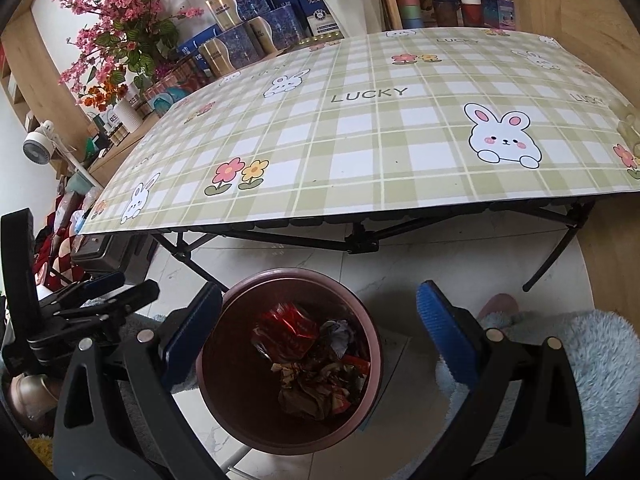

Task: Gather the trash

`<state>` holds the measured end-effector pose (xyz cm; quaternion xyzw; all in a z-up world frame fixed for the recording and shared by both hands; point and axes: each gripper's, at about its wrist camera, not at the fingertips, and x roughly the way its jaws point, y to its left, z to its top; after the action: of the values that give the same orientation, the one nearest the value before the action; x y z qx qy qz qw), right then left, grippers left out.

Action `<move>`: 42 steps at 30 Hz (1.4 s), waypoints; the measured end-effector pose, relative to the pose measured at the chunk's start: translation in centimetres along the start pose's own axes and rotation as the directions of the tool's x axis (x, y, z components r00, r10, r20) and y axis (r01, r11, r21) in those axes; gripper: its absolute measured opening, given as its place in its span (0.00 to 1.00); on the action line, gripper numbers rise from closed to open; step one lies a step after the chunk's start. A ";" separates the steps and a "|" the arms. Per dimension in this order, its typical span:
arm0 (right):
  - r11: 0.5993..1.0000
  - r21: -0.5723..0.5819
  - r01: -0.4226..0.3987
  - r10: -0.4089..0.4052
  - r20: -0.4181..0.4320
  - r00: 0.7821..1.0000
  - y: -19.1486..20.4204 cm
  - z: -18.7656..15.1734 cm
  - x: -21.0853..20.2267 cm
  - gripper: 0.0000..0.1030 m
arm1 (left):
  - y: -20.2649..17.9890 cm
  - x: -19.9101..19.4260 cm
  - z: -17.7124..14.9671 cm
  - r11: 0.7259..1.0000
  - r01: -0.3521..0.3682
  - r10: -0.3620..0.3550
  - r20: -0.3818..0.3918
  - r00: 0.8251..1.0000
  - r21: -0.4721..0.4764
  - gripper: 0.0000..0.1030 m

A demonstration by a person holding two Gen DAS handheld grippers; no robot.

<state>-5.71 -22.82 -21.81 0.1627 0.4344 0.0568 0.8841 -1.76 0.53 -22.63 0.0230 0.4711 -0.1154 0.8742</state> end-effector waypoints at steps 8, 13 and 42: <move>0.998 -0.040 0.038 -0.037 0.035 0.999 0.4 1.6 -1.2 0.94 | 0.8 -2.6 1.3 0.997 -0.071 0.072 0.090 0.993 -0.013 0.87; 0.991 -0.111 0.077 -0.066 0.096 0.993 1.5 4.9 -3.5 0.94 | 1.6 -6.3 3.5 0.991 -0.136 0.137 0.208 0.969 -0.021 0.90; 0.972 -0.195 0.130 -0.055 0.352 0.934 7.8 13.8 -14.7 0.94 | 0.9 -22.7 11.1 0.988 -0.153 0.134 0.522 0.842 -0.006 0.94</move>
<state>-3.56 -22.36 -0.35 0.0526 0.2714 0.0323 0.9605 -4.49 3.87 2.25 0.0416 0.2119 -0.0601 0.9746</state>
